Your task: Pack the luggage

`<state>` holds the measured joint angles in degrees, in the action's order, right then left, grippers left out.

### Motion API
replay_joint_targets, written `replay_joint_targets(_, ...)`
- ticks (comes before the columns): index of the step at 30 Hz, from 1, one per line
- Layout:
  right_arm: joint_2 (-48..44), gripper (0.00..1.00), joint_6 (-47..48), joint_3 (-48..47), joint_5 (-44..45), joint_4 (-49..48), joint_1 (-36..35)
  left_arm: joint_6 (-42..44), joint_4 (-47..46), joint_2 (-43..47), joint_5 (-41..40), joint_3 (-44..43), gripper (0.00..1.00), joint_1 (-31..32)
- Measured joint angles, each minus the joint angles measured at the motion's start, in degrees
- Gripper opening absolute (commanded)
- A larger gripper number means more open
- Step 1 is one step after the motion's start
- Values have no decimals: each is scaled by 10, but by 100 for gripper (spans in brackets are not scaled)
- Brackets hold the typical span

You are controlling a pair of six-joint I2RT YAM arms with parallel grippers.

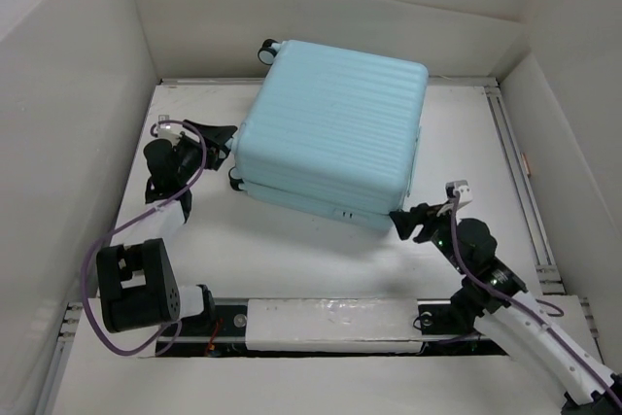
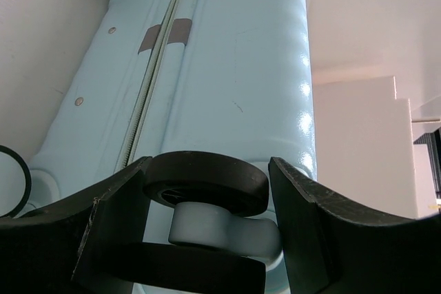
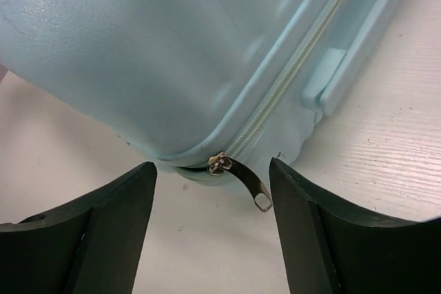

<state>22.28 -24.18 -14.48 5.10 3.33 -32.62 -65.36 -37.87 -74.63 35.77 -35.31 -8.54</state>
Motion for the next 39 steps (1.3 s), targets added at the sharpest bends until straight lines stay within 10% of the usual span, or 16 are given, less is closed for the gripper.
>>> replay_joint_targets(12, 107, 69, 13, -11, -57, -25, 31, -3, 3, 21, -14, 3, 0, 2)
replay_joint_targets(25, 118, 0, 58, -13, -100, -29, 49, -14, -16, 38, -23, 34, 0, 3)
replay_joint_targets(39, 90, 0, 8, 20, 35, -45, -70, -30, -56, 65, -70, 83, 0, 21)
